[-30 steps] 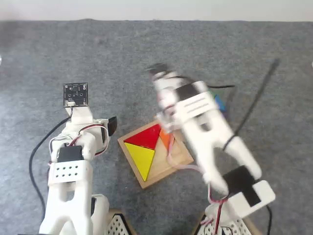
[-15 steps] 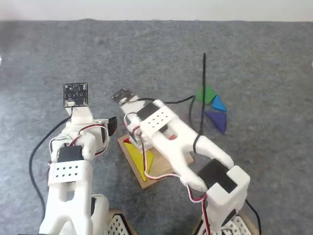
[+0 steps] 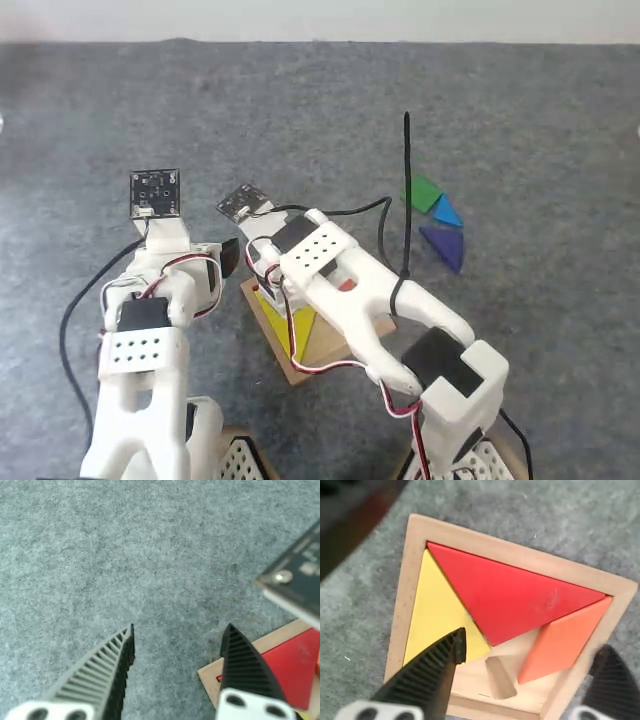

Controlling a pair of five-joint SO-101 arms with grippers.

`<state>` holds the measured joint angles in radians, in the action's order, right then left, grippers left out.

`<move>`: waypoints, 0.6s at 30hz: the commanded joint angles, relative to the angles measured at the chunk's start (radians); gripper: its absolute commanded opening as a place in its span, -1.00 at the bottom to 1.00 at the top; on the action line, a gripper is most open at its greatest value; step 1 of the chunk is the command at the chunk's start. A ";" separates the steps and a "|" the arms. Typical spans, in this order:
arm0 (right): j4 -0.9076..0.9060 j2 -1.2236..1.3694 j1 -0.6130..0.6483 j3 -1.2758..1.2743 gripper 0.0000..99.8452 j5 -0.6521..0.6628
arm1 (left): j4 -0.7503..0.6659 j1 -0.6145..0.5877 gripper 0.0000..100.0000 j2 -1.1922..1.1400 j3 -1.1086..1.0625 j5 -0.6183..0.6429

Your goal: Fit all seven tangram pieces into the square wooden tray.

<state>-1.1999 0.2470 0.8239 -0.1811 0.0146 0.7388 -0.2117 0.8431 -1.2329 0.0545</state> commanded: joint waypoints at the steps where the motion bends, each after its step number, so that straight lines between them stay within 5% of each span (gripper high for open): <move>1: -0.007 -0.022 -0.065 0.034 -0.19 0.000 | -0.015 -0.006 -0.45 0.028 0.013 0.005; 8: -0.239 -0.209 -0.096 0.034 -0.26 0.061 | -0.015 -0.006 -0.45 0.028 0.013 0.005; 18: -0.041 -0.294 -0.159 -0.290 -0.27 0.129 | -0.015 -0.006 -0.45 0.028 0.015 0.005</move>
<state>-1.2889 -0.0138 0.6797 -0.4404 0.1266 0.7388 -0.2117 0.8431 -1.2329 0.0545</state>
